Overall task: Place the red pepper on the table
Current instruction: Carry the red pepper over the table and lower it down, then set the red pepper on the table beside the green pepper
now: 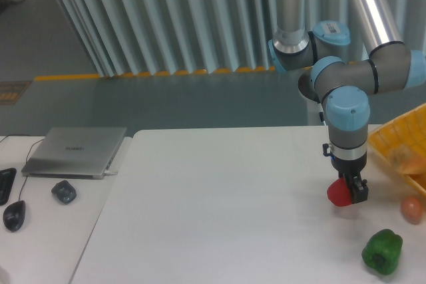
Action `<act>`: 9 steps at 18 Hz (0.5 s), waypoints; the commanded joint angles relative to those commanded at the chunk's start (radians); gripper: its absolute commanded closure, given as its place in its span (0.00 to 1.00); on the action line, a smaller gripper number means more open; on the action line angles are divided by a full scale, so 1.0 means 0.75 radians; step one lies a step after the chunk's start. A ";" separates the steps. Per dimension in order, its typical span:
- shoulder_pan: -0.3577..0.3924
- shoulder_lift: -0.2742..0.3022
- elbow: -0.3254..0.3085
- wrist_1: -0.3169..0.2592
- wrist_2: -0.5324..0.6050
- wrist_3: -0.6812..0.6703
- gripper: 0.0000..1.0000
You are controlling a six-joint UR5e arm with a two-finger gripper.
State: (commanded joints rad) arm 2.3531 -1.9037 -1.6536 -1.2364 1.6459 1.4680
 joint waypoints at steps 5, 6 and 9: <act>0.000 0.000 0.002 0.002 -0.002 -0.012 0.05; -0.002 0.002 0.002 0.000 0.000 -0.014 0.04; 0.002 0.020 0.022 0.000 -0.004 -0.006 0.00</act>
State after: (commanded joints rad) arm 2.3546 -1.8884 -1.6369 -1.2364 1.6429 1.4634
